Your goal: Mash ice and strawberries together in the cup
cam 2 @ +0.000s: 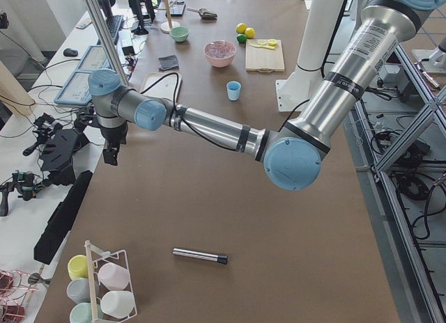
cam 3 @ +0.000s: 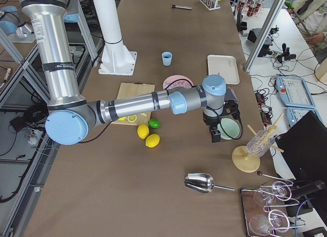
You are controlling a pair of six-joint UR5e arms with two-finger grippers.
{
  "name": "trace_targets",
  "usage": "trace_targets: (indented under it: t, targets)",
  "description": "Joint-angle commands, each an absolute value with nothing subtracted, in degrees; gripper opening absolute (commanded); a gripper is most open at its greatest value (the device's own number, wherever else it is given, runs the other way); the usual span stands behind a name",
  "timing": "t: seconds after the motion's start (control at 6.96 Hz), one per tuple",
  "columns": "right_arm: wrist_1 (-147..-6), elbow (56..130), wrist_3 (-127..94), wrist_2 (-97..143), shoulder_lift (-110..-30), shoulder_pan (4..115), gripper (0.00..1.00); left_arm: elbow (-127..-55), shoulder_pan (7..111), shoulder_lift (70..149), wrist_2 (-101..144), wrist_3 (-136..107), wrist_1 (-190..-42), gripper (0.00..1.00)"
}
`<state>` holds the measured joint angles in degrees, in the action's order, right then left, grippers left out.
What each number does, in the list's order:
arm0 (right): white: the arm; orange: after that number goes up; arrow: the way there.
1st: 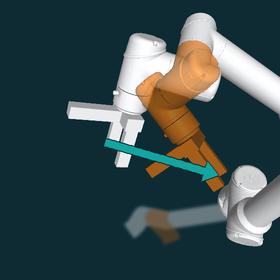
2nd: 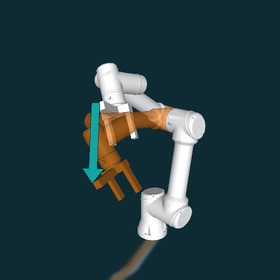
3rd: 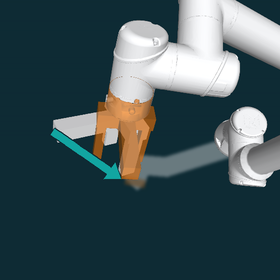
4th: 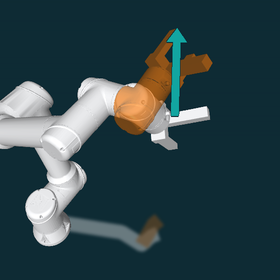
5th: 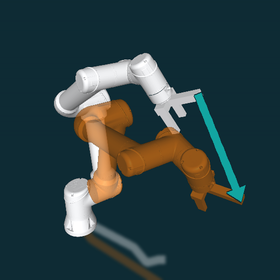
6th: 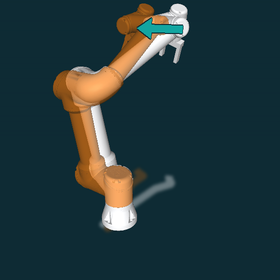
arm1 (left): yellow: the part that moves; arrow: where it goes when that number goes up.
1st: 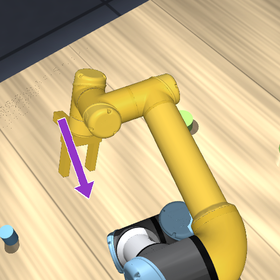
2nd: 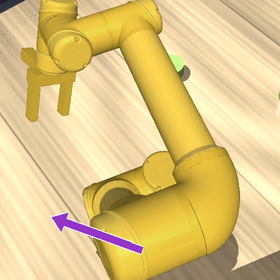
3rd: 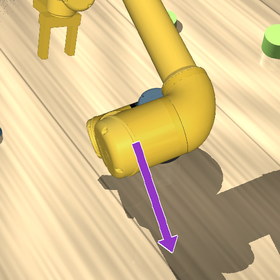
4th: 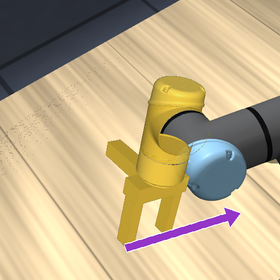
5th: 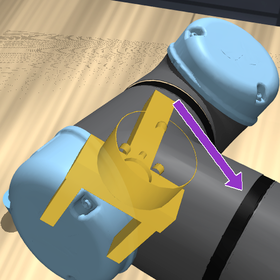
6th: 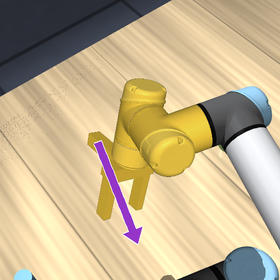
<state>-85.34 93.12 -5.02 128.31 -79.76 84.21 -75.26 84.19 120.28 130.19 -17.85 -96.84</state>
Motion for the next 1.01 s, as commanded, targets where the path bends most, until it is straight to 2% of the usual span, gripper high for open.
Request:
trace_targets:
  t: [0.0, 0.86]
  targets:
    - [-85.34, 92.81, -5.1, 128.15, -79.54, 85.08, 1.0, -72.52, 87.52, 118.48, 128.86, -17.4, -97.12, 0.98]
    - [-83.16, 93.6, -5.27, 127.88, -81.47, 84.99, 1.0, -72.86, 88.42, 117.24, 128.31, -17.58, -97.47, 0.98]
